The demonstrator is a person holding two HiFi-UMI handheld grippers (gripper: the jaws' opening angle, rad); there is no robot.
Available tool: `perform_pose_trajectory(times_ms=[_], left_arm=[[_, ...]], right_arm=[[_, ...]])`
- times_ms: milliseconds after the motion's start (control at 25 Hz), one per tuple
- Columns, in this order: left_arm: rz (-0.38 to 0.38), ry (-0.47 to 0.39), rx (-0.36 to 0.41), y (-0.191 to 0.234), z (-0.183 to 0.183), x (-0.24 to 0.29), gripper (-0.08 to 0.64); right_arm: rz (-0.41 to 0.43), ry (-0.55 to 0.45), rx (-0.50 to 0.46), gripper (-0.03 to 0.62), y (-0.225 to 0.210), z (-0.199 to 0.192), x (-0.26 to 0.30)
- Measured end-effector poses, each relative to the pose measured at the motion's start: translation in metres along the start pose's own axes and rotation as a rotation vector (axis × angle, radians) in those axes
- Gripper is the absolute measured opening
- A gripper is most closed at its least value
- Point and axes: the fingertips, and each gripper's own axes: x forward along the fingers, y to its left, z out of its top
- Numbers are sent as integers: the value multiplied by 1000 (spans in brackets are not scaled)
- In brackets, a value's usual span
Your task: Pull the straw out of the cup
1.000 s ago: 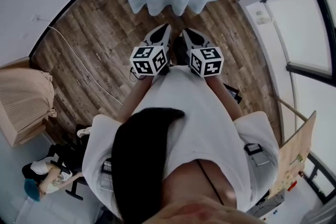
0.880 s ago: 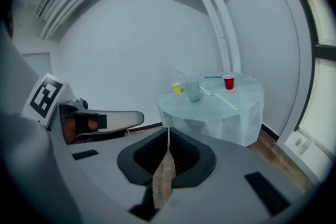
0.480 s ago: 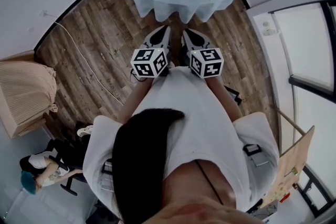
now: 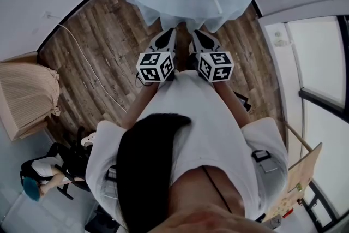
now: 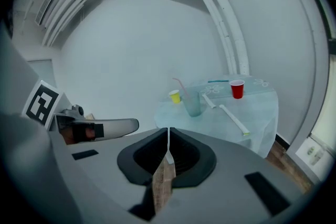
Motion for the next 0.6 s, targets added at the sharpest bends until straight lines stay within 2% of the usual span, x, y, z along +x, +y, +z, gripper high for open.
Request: perform_pose_trajectory(times_ms=[240,600], left_arm=[[43,-11,-14,11,16,27,9],[120,-23,-30,23,39,64,9]], right_arm=[[40,15,23,35,-21,21,26],[118,59,-53,35,-40,51,65]])
